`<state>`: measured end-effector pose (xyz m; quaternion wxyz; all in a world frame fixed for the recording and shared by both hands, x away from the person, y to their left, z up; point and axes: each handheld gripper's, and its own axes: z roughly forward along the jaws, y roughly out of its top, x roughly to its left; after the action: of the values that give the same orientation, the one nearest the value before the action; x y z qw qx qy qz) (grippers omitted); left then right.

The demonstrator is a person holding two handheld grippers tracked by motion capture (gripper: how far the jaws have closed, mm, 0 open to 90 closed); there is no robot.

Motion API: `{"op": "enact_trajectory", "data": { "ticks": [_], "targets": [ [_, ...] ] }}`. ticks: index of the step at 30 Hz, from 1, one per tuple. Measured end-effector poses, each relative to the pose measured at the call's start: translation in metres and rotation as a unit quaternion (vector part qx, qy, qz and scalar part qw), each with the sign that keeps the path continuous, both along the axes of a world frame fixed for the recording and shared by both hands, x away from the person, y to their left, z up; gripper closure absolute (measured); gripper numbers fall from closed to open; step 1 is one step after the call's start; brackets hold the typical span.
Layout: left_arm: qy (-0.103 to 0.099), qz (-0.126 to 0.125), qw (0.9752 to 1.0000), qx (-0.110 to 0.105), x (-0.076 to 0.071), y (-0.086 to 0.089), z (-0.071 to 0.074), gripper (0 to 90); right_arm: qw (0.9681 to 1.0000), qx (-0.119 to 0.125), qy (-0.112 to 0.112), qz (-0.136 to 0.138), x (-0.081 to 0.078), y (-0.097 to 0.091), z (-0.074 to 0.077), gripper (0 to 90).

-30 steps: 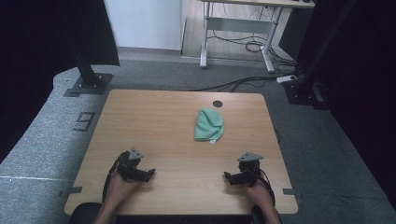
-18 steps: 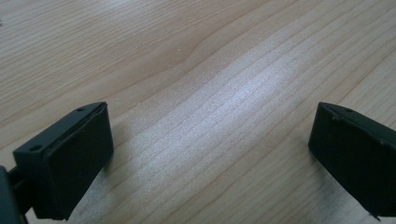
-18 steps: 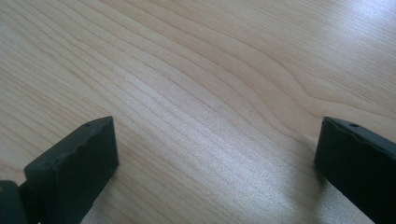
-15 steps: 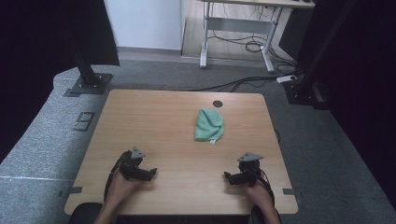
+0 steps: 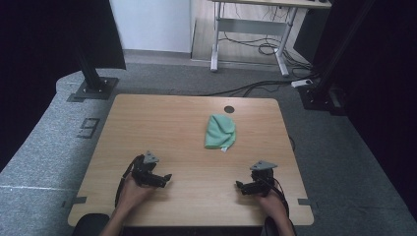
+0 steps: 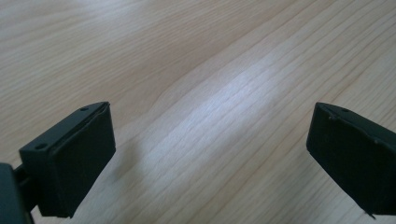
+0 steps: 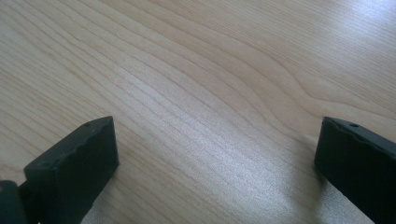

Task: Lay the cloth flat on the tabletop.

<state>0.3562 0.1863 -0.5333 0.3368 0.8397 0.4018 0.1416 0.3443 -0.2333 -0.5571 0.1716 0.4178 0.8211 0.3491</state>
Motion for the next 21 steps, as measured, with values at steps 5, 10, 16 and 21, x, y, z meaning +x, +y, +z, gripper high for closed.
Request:
{"op": "enact_trajectory", "data": {
  "ticks": [5, 10, 16, 21],
  "targets": [
    [0.002, -0.015, 0.9999, -0.006, 0.006, -0.010, 0.003, 1.6, 1.0000, 0.000, 0.000, 0.000, 0.000, 0.000, 0.000, 0.0],
    [-0.004, -0.027, 0.9996, -0.008, 0.016, -0.024, 0.010, 1.7, 1.0000, 0.000, 0.000, 0.000, 0.000, 0.000, 0.000, 0.0],
    [-0.012, -0.035, 0.9992, -0.014, 0.031, -0.036, 0.021, 2.6, 1.0000, 0.000, 0.000, 0.000, 0.000, 0.000, 0.000, 0.0],
    [-0.017, -0.040, 0.9990, -0.011, 0.040, -0.045, 0.026, 3.5, 1.0000, 0.000, 0.000, 0.000, 0.000, 0.000, 0.000, 0.0]
  ]
}}
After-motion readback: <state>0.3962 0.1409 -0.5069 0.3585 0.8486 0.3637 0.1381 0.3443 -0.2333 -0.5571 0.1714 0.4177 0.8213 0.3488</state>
